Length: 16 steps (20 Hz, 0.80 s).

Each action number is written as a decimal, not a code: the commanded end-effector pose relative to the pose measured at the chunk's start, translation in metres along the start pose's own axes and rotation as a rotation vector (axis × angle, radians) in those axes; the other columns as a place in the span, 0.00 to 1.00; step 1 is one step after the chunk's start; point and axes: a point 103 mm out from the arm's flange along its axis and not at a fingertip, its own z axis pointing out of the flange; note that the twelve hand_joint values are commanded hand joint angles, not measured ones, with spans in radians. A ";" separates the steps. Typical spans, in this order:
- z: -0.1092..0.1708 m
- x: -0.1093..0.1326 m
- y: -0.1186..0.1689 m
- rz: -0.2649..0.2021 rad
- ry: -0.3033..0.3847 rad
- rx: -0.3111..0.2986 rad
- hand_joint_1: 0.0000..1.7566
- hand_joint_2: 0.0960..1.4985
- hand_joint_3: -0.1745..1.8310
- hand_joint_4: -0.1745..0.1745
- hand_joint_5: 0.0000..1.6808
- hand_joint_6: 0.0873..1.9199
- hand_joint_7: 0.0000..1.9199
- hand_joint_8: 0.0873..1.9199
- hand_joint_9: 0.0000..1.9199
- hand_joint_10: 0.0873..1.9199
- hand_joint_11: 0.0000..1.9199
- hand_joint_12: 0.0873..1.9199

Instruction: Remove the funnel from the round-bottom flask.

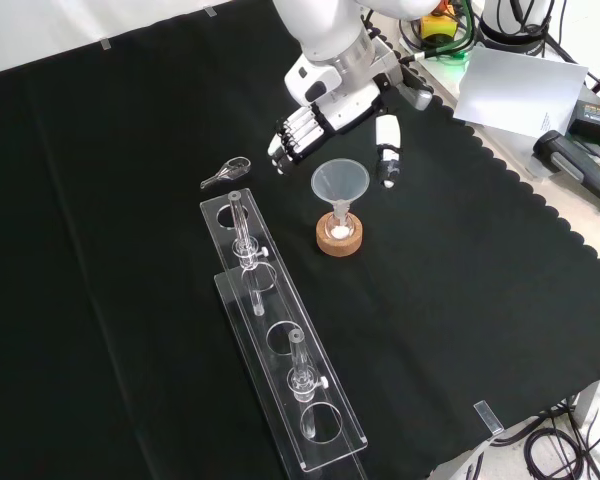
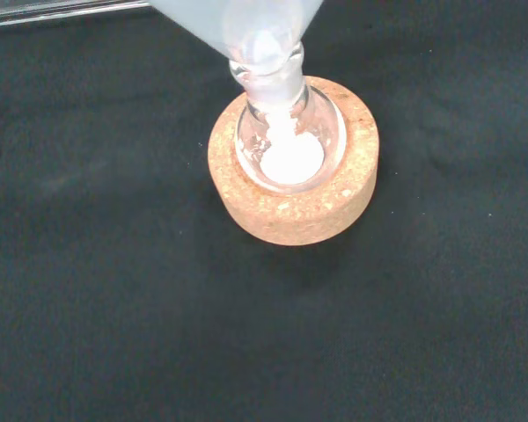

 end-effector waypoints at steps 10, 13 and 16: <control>0.001 -0.001 0.000 -0.004 -0.021 0.049 0.19 0.34 0.09 0.18 0.00 0.00 0.03 0.00 0.00 0.00 0.00 0.12; 0.001 -0.001 0.000 -0.006 -0.025 0.059 0.19 0.34 0.09 0.17 0.00 0.00 0.03 0.00 0.01 0.00 0.00 0.10; 0.003 -0.002 0.001 -0.006 -0.026 0.067 0.19 0.34 0.09 0.17 0.00 0.00 0.03 0.00 0.00 0.00 0.00 0.09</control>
